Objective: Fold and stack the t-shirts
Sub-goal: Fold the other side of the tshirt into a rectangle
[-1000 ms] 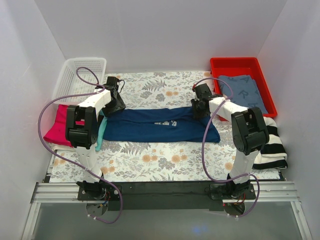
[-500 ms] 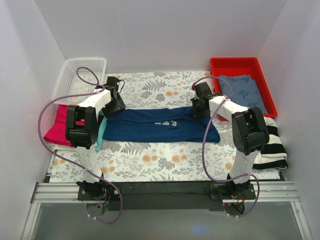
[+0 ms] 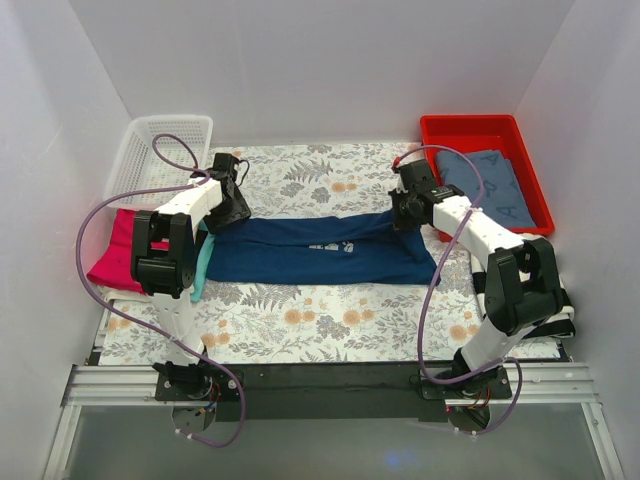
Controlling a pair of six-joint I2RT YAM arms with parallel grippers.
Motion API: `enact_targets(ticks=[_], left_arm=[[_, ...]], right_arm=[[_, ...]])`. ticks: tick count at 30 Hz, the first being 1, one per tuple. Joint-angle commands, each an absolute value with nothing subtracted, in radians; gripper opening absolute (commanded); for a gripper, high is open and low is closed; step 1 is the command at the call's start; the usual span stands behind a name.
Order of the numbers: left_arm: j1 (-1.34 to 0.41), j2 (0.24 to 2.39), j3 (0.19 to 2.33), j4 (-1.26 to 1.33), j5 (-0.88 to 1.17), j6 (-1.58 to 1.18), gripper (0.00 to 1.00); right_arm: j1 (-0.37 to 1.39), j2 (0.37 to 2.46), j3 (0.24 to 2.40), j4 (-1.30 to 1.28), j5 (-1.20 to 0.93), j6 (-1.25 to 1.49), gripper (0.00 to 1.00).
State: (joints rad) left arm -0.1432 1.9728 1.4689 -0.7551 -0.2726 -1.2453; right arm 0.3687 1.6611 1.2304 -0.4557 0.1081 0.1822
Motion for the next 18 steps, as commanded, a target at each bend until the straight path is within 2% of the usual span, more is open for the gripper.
enact_targets(ticks=[1, 18], left_arm=[[-0.144, 1.947, 1.477, -0.755, -0.279, -1.241, 0.67], [-0.144, 1.959, 1.47, -0.749, -0.275, -1.241, 0.67]], right_arm=[[0.383, 1.602, 1.21, -0.511, 0.057, 0.206, 0.01], [0.512, 1.355, 1.026, -0.675, -0.175, 0.276, 0.01]])
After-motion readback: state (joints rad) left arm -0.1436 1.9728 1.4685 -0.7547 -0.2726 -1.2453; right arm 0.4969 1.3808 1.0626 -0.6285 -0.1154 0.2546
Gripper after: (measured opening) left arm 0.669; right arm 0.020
